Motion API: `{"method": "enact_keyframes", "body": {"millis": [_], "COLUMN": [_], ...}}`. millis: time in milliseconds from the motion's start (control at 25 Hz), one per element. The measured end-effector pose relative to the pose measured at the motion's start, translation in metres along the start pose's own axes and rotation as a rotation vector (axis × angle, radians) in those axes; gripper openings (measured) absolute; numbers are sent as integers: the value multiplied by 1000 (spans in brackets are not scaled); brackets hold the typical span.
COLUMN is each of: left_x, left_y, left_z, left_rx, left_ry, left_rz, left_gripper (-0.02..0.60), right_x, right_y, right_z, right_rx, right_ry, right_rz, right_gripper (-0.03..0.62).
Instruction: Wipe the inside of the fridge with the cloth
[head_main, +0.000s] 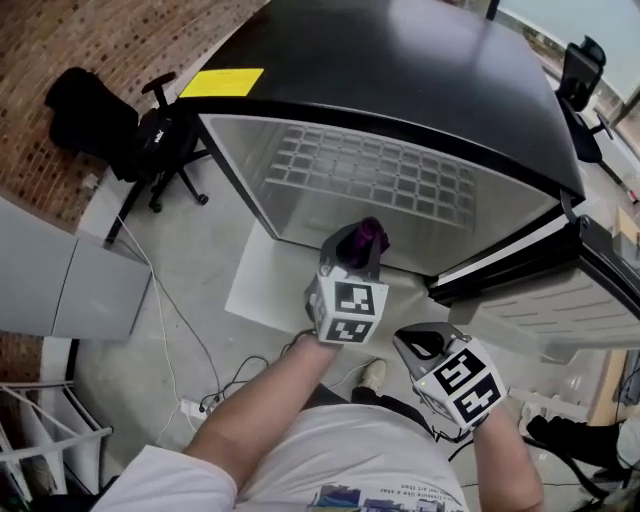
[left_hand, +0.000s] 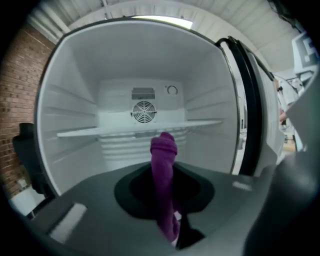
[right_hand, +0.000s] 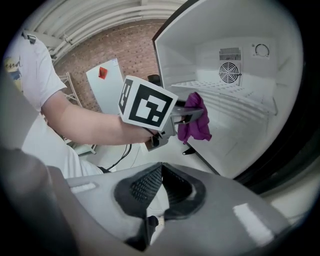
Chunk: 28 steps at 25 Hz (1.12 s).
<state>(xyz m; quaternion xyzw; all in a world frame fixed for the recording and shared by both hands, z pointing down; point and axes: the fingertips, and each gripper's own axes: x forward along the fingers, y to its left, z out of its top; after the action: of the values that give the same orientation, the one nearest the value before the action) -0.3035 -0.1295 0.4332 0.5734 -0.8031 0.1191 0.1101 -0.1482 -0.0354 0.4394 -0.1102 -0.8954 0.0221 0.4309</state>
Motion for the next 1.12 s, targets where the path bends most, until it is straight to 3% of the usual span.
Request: {"method": "enact_keyframes", "body": {"millis": [160, 560, 760, 1120], "left_x": [33, 100, 120, 123], "left_y": [-38, -88, -84, -42], "left_z": [-2, -14, -24, -43], "left_rx": [-20, 12, 36, 52], "left_ry": [6, 35, 84, 138], "left_rz": [-103, -245, -236, -186], "left_gripper": [69, 69, 69, 69], "right_x": [-10, -38, -44, -38], "right_y": [-4, -17, -22, -24], "right_z": [-10, -44, -52, -42], "right_rx": [104, 262, 293, 268], "right_ry": [0, 33, 39, 49], "right_rz": [-73, -210, -238, -234], "right_gripper": [3, 3, 3, 3]}}
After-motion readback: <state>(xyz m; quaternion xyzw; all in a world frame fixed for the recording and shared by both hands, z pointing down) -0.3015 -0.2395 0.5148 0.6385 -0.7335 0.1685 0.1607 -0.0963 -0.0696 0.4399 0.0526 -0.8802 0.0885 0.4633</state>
